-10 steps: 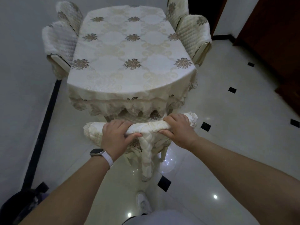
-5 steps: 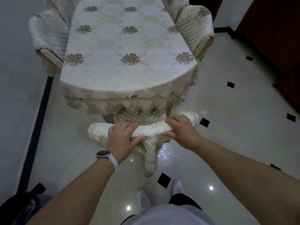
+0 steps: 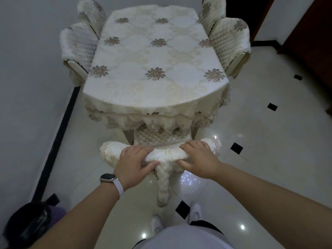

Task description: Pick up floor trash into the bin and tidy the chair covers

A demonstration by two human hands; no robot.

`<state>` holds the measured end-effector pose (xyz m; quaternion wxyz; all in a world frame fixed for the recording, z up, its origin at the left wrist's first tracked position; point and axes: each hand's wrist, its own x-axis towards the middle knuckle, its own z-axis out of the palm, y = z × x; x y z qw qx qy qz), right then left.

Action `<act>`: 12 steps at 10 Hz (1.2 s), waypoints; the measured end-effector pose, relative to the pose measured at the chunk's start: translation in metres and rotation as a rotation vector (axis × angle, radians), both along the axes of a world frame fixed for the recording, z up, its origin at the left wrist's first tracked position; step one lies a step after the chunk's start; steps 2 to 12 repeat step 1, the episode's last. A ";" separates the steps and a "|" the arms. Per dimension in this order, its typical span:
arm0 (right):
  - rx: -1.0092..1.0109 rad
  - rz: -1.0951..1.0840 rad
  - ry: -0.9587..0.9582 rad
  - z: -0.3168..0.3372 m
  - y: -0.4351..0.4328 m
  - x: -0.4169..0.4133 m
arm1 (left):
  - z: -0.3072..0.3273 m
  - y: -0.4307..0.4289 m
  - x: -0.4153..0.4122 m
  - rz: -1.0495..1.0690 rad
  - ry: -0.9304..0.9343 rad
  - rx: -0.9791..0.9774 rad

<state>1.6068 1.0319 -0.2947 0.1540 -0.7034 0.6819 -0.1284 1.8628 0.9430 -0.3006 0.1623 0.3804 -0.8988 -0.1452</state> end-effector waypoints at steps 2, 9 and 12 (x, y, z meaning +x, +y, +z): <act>-0.002 0.037 -0.005 0.014 0.005 0.006 | 0.013 0.008 -0.001 0.001 0.039 -0.005; -0.002 0.037 -0.005 0.014 0.005 0.006 | 0.013 0.008 -0.001 0.001 0.039 -0.005; -0.002 0.037 -0.005 0.014 0.005 0.006 | 0.013 0.008 -0.001 0.001 0.039 -0.005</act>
